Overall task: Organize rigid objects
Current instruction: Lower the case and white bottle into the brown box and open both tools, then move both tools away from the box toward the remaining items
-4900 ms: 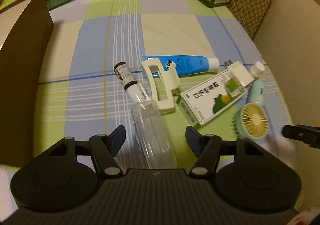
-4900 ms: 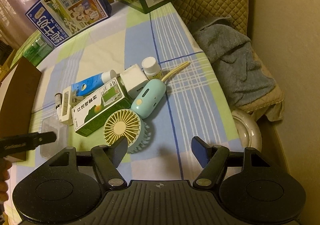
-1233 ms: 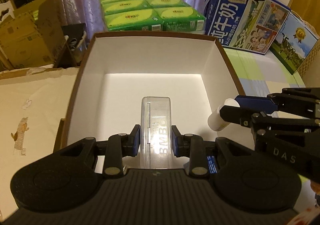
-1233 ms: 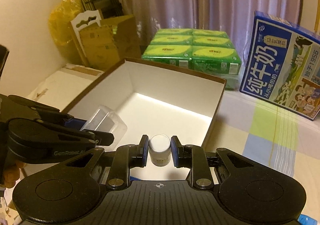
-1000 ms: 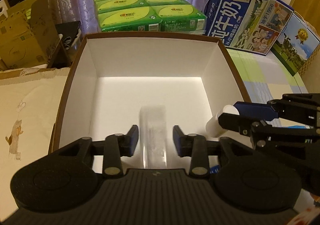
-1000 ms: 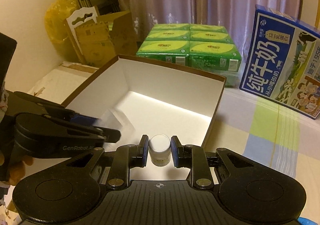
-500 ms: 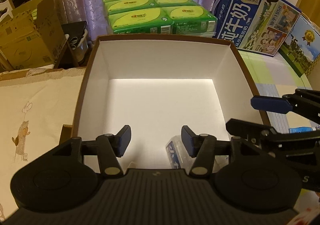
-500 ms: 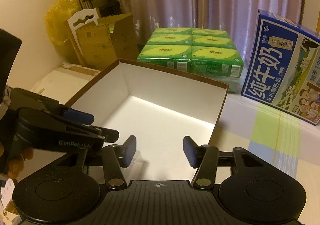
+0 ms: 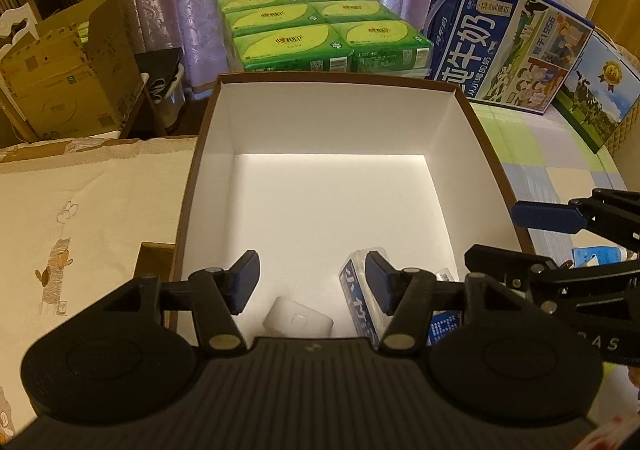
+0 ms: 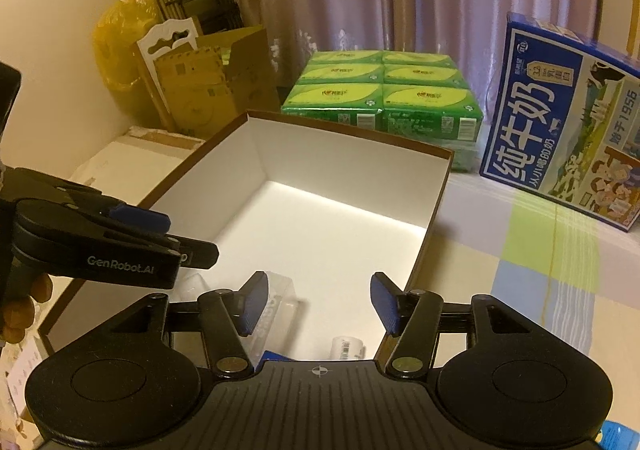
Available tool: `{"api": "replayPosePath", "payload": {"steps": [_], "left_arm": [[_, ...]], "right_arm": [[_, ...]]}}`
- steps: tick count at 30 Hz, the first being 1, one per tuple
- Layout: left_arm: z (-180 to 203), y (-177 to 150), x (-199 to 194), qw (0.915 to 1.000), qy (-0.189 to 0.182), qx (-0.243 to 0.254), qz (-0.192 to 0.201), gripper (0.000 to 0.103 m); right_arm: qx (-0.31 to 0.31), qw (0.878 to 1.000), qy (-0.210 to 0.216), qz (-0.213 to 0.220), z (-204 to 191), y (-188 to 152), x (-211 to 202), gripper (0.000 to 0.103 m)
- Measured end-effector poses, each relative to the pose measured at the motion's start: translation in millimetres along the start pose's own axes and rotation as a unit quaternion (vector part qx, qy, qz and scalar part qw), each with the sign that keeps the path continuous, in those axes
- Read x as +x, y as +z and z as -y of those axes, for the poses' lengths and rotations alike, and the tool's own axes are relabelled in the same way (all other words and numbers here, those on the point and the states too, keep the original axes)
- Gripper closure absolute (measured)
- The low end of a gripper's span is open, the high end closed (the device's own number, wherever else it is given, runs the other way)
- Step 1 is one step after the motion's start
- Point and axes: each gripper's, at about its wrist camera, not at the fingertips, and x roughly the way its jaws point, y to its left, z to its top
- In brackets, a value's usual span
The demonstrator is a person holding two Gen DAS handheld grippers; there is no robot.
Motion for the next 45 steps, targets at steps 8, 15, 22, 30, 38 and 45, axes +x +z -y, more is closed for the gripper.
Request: {"api": "replayPosePath", "payload": {"steps": [8,15,22,30,38,45], "left_arm": [[1,-10,-23,0.9999,0.004,-0.002,0.014,0.048],[7,-19,-47,0.9996,0.005,-0.001,0.027,0.048],[18,-33,-73,0.9992,0.008,0.001,0.04,0.048],[39,-54,-107,0.9981,-0.008,0.001,0.062,0.048],[74,-82,-131,0.9973,-0.035,-0.001,0.064,0.048],[113,-107,-136,0.9968,-0.065,0.007,0.045,0.048]], "right_arm": [[0.001,1.0,0.008,0.013,-7,-3,-19,0.049],[0.002,1.0,0.019,0.025,-14,-11,-40,0.049],[0.009,0.999,0.032,0.039,-19,-23,-68,0.048],[0.023,0.998,0.044,0.051,-15,-46,-107,0.048],[0.047,0.997,0.039,0.052,9,-77,-148,0.048],[0.067,0.997,0.021,0.044,34,-108,-179,0.047]]}}
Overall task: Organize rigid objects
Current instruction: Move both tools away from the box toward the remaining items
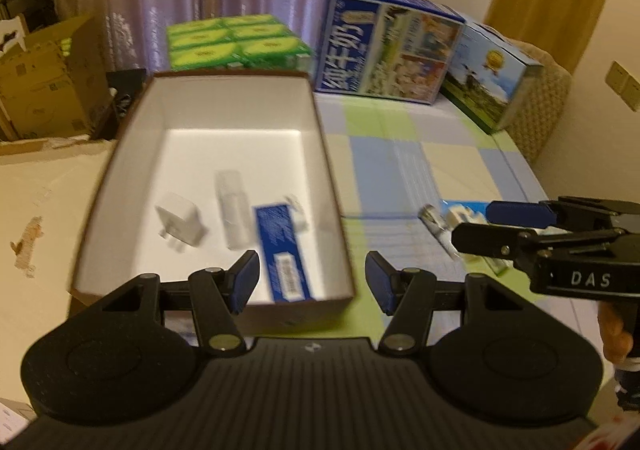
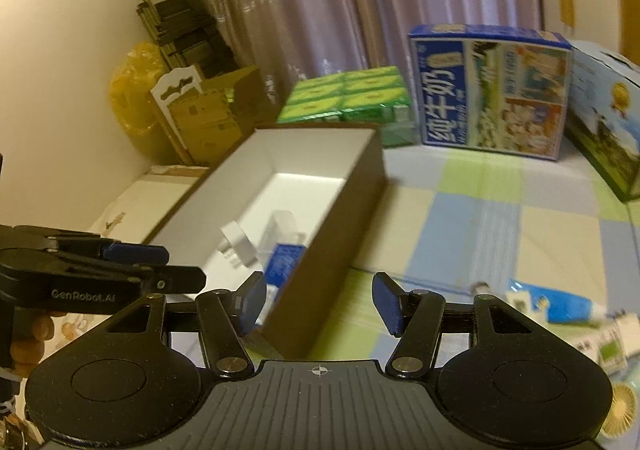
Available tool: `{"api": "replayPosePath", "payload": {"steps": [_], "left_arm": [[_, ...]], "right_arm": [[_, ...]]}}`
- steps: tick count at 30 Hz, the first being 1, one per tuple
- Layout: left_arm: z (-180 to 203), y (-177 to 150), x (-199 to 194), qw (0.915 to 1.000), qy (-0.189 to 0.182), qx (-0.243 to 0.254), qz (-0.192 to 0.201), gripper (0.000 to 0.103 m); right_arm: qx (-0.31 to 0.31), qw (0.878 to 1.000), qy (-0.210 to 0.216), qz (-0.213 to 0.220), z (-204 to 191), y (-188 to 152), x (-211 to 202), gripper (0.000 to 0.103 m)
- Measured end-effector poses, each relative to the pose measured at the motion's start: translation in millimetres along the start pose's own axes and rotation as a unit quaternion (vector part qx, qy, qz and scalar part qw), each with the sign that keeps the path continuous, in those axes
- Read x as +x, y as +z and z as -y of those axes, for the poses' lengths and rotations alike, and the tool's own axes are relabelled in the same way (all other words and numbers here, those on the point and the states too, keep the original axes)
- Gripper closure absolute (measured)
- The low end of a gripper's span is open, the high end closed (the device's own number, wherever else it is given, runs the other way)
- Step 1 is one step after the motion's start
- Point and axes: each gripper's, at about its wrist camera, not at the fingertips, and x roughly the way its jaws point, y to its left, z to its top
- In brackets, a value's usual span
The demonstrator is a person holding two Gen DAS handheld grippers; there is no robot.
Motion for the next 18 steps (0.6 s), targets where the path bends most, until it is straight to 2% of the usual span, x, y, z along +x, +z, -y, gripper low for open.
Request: {"api": "replayPosePath", "payload": {"steps": [9,18], "left_arm": [[44,-22,9,0.9991,-0.028,0.018,-0.027,0.048],[87,-31,30,0.9965,-0.052,0.042,-0.052,0.048]], "right_arm": [[0.02,0.999,-0.023,-0.018,29,-28,-33,0.047],[0.07,0.995,-0.057,-0.046,66,-62,-62,0.046]]}}
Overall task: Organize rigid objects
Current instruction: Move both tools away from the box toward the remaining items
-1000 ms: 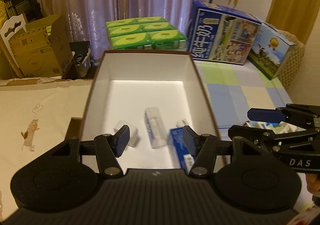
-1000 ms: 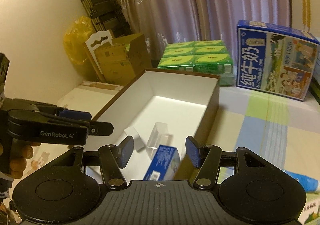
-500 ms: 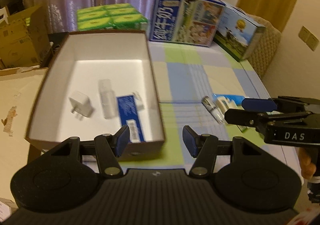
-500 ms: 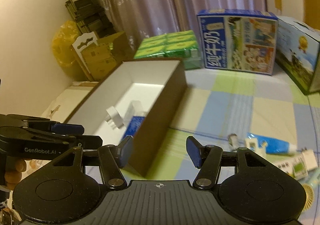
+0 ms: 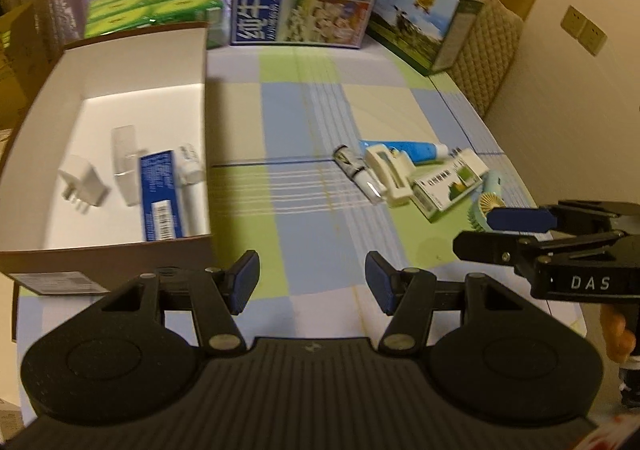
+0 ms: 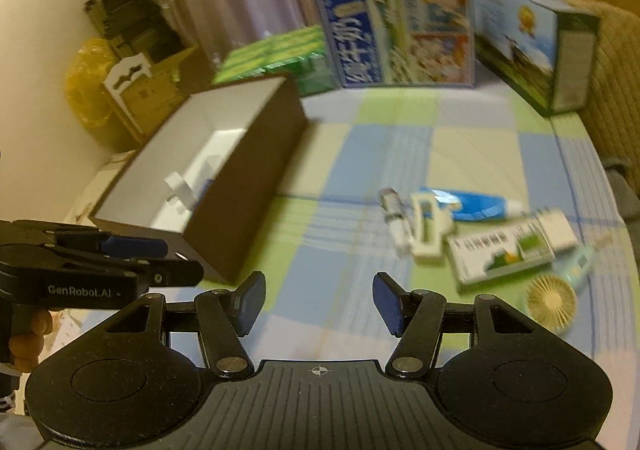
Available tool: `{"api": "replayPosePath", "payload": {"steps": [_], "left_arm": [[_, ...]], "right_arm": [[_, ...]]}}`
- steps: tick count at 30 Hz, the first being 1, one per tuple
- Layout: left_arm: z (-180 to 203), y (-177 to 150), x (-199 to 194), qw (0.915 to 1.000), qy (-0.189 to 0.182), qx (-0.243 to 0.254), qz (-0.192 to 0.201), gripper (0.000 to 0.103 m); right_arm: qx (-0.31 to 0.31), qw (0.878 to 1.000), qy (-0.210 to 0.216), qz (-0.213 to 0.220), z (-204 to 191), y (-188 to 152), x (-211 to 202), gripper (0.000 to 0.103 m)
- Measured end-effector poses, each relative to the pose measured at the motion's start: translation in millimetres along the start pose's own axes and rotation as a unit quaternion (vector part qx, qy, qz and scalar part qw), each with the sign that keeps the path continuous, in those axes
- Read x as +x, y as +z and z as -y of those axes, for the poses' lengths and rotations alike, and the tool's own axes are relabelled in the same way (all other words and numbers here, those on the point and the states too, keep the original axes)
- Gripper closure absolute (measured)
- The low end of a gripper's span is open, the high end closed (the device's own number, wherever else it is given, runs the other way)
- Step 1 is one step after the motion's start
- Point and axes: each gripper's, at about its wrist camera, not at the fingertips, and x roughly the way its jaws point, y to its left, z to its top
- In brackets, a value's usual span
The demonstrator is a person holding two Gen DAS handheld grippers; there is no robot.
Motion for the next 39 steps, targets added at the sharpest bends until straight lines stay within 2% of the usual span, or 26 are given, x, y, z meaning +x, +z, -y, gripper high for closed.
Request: {"api": "replayPosePath", "payload": {"steps": [16,23,30,39], "left_arm": [[55,10,45,0.9985,-0.018,0.041,-0.031,0.048],[64,19,65,0.9986,-0.003,0.04,-0.034,0.049],[66,26,86,0.9983,0.012,0.039,-0.041,0.049],[65,37,116,0.9975,0.028,0.041,-0.05,0.049]], "right_arm": [[0.097,0.992,-0.076,-0.018,72,-24,-21,0.046],[0.139,0.982,-0.125,-0.015,111,-28,-18,0.036],[0.147,0.978,-0.148,-0.02,139,-24,0,0.032],[0.141,0.975,-0.168,-0.034,160,-13,44,0.031]]}}
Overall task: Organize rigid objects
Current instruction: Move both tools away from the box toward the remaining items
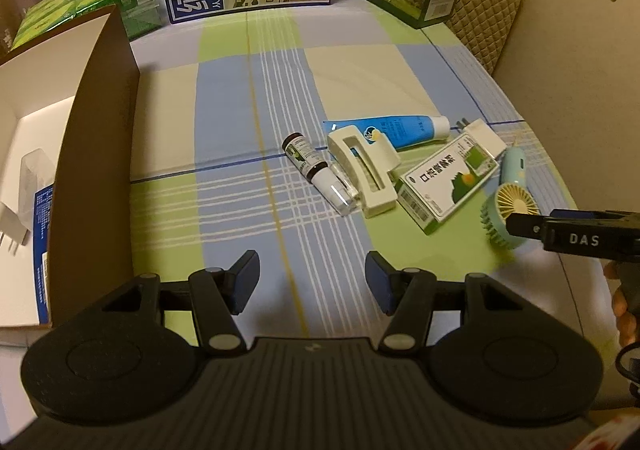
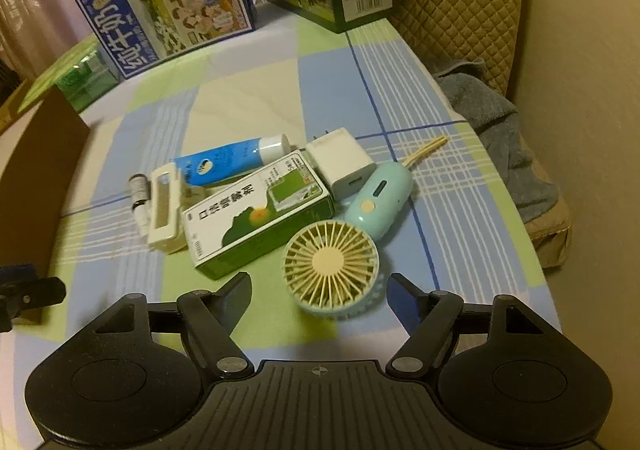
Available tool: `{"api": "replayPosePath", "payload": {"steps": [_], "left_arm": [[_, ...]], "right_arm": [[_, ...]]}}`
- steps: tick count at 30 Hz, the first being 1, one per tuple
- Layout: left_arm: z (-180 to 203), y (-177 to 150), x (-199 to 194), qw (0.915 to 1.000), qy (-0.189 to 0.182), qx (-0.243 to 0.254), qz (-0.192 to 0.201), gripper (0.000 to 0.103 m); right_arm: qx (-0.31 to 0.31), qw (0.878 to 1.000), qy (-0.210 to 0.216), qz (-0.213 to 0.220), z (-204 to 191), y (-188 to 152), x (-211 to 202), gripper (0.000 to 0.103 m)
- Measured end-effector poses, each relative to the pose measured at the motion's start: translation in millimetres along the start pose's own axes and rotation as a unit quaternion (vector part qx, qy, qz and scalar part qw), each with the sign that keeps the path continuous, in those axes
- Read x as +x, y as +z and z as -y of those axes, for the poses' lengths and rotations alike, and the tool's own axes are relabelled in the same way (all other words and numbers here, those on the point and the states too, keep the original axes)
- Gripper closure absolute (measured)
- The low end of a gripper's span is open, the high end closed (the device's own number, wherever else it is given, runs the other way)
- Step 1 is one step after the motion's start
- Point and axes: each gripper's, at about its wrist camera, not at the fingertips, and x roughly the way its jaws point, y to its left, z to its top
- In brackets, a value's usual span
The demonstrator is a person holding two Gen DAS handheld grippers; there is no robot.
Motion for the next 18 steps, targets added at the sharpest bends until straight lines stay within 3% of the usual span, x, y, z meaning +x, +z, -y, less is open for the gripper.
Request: {"api": "replayPosePath", "payload": {"steps": [7,18], "left_arm": [[1,8,22,1.0,0.002,-0.002,-0.009,0.049],[-3,18,47,0.9998,0.002,-0.011,-0.017,0.049]], "right_arm": [[0.002,1.0,-0.026,-0.011,7,5,25,0.031],[0.023,0.999,-0.032,-0.018,52,1,7,0.031]]}}
